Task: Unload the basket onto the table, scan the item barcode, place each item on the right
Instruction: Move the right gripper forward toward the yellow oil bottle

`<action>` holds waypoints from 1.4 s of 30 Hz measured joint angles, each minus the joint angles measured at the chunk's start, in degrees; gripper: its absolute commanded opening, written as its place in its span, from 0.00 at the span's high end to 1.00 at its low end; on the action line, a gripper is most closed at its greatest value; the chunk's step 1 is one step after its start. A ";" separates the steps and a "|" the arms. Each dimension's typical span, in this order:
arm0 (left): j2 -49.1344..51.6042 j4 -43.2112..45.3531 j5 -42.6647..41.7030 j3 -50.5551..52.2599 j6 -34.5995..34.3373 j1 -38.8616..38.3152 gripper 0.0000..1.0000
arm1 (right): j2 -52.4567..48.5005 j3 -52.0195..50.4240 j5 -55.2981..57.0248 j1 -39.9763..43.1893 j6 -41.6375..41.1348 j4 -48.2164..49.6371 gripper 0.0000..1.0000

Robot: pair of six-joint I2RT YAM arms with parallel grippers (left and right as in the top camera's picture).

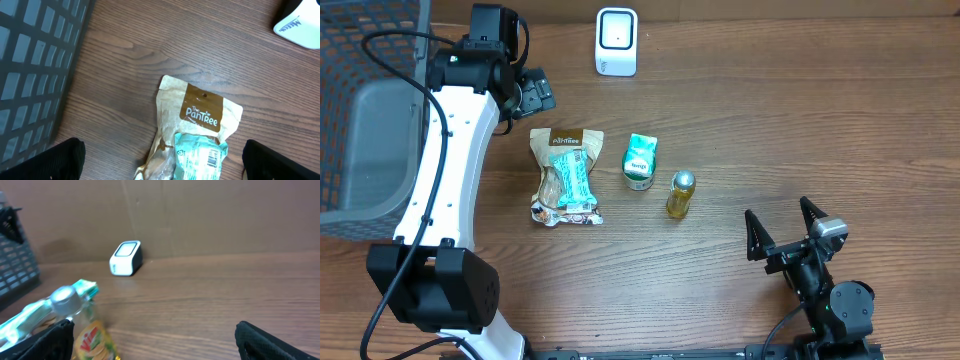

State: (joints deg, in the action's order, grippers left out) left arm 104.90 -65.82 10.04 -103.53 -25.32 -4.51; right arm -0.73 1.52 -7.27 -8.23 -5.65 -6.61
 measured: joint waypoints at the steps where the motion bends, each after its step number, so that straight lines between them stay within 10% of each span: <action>1: 0.00 -0.02 0.00 0.00 0.00 0.00 0.00 | -0.02 0.50 -0.44 0.00 -0.15 -0.85 0.00; 17: 0.00 -0.02 -0.02 0.00 0.00 0.00 0.01 | -5.42 24.46 -3.04 0.00 -1.60 -16.41 0.00; 33: 0.00 -0.22 -0.04 0.00 0.00 0.00 0.00 | -51.15 78.18 -3.04 0.00 -1.84 -64.98 0.00; 42: 0.00 -0.20 -0.02 0.00 0.00 0.00 0.00 | -68.22 81.46 -13.75 0.17 -1.84 -67.38 0.09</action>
State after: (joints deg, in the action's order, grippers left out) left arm 104.90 -66.02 10.02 -103.53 -25.32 -4.51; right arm -68.95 82.98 -21.02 -8.05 -7.49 -74.00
